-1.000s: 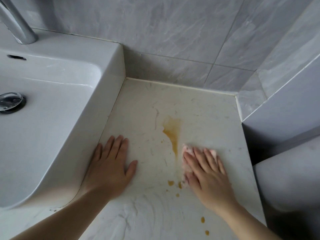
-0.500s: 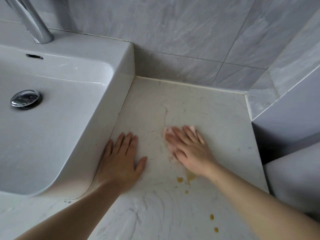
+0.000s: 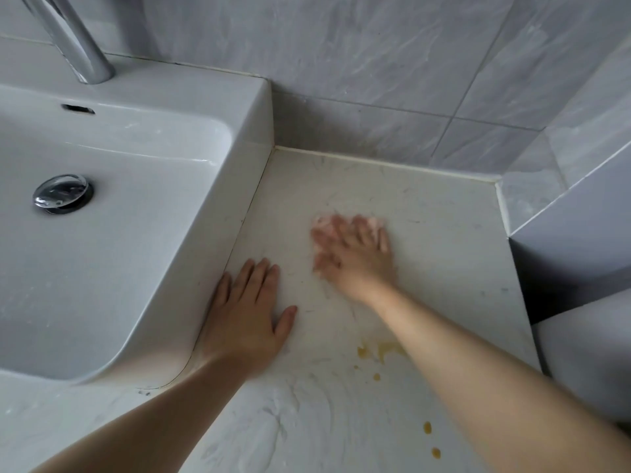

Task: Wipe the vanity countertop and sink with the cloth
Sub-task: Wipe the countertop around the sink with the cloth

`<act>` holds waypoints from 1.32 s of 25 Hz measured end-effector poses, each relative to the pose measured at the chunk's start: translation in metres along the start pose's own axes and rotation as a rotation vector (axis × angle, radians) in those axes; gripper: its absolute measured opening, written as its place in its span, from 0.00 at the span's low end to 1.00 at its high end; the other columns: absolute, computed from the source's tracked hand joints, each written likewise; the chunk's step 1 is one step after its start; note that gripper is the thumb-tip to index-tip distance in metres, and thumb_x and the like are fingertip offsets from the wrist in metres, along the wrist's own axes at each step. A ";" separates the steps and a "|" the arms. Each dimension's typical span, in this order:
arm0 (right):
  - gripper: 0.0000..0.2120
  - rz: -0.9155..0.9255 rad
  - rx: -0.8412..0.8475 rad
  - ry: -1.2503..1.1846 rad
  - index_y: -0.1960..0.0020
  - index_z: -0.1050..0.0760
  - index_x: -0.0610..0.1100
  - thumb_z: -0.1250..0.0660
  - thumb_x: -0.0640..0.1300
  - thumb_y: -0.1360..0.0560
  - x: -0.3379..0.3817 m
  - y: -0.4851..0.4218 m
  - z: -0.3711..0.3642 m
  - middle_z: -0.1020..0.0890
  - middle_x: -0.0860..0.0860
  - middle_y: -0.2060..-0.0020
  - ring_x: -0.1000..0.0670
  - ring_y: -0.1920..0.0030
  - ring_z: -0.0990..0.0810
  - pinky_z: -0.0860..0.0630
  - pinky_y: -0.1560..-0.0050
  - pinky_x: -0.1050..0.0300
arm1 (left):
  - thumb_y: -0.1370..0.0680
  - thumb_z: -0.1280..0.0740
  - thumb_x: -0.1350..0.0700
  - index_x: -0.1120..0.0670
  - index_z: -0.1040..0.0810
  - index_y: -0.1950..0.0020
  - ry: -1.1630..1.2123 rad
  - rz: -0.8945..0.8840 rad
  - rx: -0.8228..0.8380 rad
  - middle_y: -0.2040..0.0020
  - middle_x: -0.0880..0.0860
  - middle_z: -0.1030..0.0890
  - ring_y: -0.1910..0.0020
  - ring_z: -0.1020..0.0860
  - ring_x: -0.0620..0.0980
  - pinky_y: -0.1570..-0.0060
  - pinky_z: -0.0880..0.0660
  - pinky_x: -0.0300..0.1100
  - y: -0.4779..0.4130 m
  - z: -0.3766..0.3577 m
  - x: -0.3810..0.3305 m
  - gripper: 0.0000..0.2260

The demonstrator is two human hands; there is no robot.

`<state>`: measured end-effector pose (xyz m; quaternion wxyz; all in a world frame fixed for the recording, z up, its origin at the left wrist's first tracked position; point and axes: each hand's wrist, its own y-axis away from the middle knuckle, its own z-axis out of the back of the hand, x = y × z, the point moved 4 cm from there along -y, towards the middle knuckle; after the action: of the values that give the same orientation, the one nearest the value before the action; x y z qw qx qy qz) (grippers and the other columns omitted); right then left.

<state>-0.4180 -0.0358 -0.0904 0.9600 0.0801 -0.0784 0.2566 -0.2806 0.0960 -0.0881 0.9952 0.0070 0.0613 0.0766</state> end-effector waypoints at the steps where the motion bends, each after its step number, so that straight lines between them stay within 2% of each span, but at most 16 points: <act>1: 0.25 0.113 -0.012 0.033 0.27 0.44 0.63 0.54 0.62 0.24 0.008 0.021 -0.005 0.47 0.55 0.23 0.45 0.24 0.50 0.58 0.28 0.41 | 0.28 0.64 0.37 0.52 0.50 0.24 0.007 -0.001 0.009 0.23 0.50 0.48 0.24 0.52 0.49 0.29 0.61 0.45 0.000 0.000 0.000 0.36; 2: 0.26 0.173 -0.037 0.055 0.28 0.39 0.61 0.54 0.60 0.25 0.006 0.043 -0.006 0.40 0.54 0.25 0.43 0.25 0.43 0.52 0.28 0.40 | 0.29 0.66 0.37 0.52 0.52 0.23 0.010 0.002 0.017 0.23 0.49 0.50 0.24 0.54 0.48 0.29 0.62 0.45 0.000 0.001 0.001 0.37; 4: 0.28 0.110 -0.133 0.070 0.30 0.32 0.55 0.52 0.58 0.27 -0.033 0.061 -0.001 0.31 0.51 0.29 0.40 0.30 0.33 0.43 0.30 0.39 | 0.30 0.68 0.37 0.51 0.55 0.23 0.009 0.000 0.021 0.23 0.48 0.53 0.24 0.57 0.47 0.28 0.62 0.46 0.001 0.001 0.001 0.37; 6: 0.28 -0.172 -0.149 0.061 0.28 0.37 0.55 0.55 0.58 0.26 -0.092 0.054 0.009 0.36 0.52 0.27 0.41 0.27 0.38 0.48 0.28 0.42 | 0.30 0.68 0.37 0.52 0.55 0.23 0.024 0.005 0.023 0.23 0.49 0.53 0.24 0.56 0.47 0.28 0.61 0.47 0.001 0.002 -0.001 0.38; 8: 0.26 -0.460 -0.146 -0.025 0.26 0.43 0.56 0.55 0.57 0.23 -0.109 0.035 0.018 0.44 0.52 0.24 0.43 0.25 0.47 0.55 0.26 0.45 | 0.30 0.68 0.37 0.52 0.55 0.23 0.029 0.006 0.022 0.23 0.49 0.53 0.24 0.57 0.48 0.28 0.62 0.46 0.000 0.005 -0.001 0.38; 10: 0.29 -0.355 -0.162 -0.018 0.25 0.42 0.54 0.55 0.57 0.25 -0.062 0.026 0.010 0.42 0.51 0.24 0.42 0.25 0.45 0.56 0.26 0.44 | 0.31 0.68 0.37 0.52 0.55 0.23 0.013 0.003 0.032 0.23 0.49 0.53 0.24 0.57 0.47 0.28 0.62 0.46 0.001 0.006 -0.003 0.38; 12: 0.30 -0.003 -0.133 0.028 0.28 0.36 0.51 0.53 0.56 0.28 -0.001 0.046 -0.011 0.33 0.50 0.28 0.40 0.29 0.35 0.50 0.27 0.45 | 0.30 0.66 0.37 0.53 0.50 0.24 0.059 0.011 0.020 0.23 0.50 0.49 0.24 0.54 0.48 0.27 0.61 0.46 0.001 0.006 -0.003 0.38; 14: 0.27 0.181 -0.118 0.064 0.30 0.32 0.50 0.49 0.54 0.27 0.013 0.063 -0.017 0.27 0.49 0.32 0.41 0.33 0.29 0.44 0.30 0.46 | 0.28 0.62 0.37 0.54 0.43 0.25 0.088 0.007 0.025 0.24 0.51 0.42 0.25 0.48 0.49 0.28 0.58 0.45 0.000 0.004 0.001 0.37; 15: 0.26 0.169 -0.115 0.080 0.29 0.34 0.50 0.48 0.53 0.26 0.001 0.055 -0.011 0.29 0.50 0.30 0.41 0.31 0.31 0.45 0.30 0.48 | 0.27 0.58 0.38 0.56 0.39 0.26 0.069 -0.016 0.034 0.26 0.52 0.38 0.26 0.42 0.50 0.28 0.55 0.44 0.002 0.002 0.004 0.35; 17: 0.26 -0.081 -0.087 0.056 0.24 0.44 0.53 0.49 0.52 0.22 -0.032 0.025 0.005 0.40 0.52 0.25 0.44 0.25 0.42 0.52 0.27 0.48 | 0.23 0.53 0.41 0.59 0.31 0.31 0.030 -0.064 0.086 0.31 0.55 0.29 0.31 0.31 0.53 0.32 0.47 0.46 0.010 0.001 0.008 0.30; 19: 0.26 -0.271 -0.045 -0.010 0.24 0.49 0.53 0.52 0.52 0.21 -0.027 0.011 0.007 0.46 0.52 0.23 0.44 0.24 0.49 0.57 0.26 0.47 | 0.23 0.50 0.44 0.60 0.28 0.33 0.034 -0.078 0.106 0.34 0.57 0.26 0.34 0.28 0.54 0.34 0.47 0.46 0.023 -0.001 0.012 0.27; 21: 0.29 -0.105 -0.072 0.011 0.25 0.43 0.50 0.54 0.54 0.25 0.012 0.025 -0.005 0.38 0.49 0.25 0.41 0.26 0.40 0.52 0.27 0.45 | 0.24 0.47 0.46 0.60 0.28 0.34 0.085 -0.065 0.047 0.35 0.57 0.25 0.34 0.29 0.55 0.33 0.49 0.43 0.029 0.000 0.014 0.25; 23: 0.28 0.124 -0.037 0.035 0.29 0.33 0.48 0.50 0.54 0.28 0.041 0.055 -0.015 0.28 0.48 0.32 0.40 0.33 0.29 0.45 0.30 0.45 | 0.24 0.46 0.48 0.61 0.27 0.36 0.098 -0.058 -0.008 0.36 0.59 0.25 0.35 0.32 0.54 0.32 0.50 0.43 0.030 0.001 0.013 0.24; 24: 0.27 0.166 -0.047 0.068 0.30 0.32 0.49 0.49 0.54 0.27 0.041 0.057 -0.012 0.27 0.49 0.32 0.41 0.33 0.29 0.46 0.31 0.46 | 0.24 0.46 0.48 0.61 0.27 0.36 0.090 -0.062 -0.031 0.36 0.59 0.25 0.35 0.32 0.54 0.32 0.50 0.43 0.028 0.001 0.012 0.24; 28: 0.27 0.039 0.059 0.034 0.23 0.55 0.53 0.54 0.55 0.20 0.041 -0.010 -0.003 0.52 0.53 0.23 0.47 0.23 0.56 0.63 0.27 0.47 | 0.25 0.45 0.50 0.63 0.25 0.39 0.111 -0.071 -0.115 0.39 0.61 0.24 0.37 0.29 0.57 0.33 0.43 0.47 0.029 0.001 0.014 0.22; 33: 0.27 0.099 0.070 -0.100 0.23 0.56 0.47 0.54 0.52 0.19 0.118 -0.045 -0.012 0.53 0.50 0.23 0.46 0.24 0.57 0.64 0.27 0.46 | 0.26 0.44 0.52 0.64 0.24 0.44 0.154 -0.051 -0.175 0.43 0.61 0.24 0.42 0.28 0.59 0.38 0.37 0.49 0.028 0.002 0.017 0.20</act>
<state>-0.2928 -0.0149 -0.0845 0.9375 0.1224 -0.1209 0.3023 -0.2682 0.1264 -0.0876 0.9859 -0.0874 0.1310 0.0565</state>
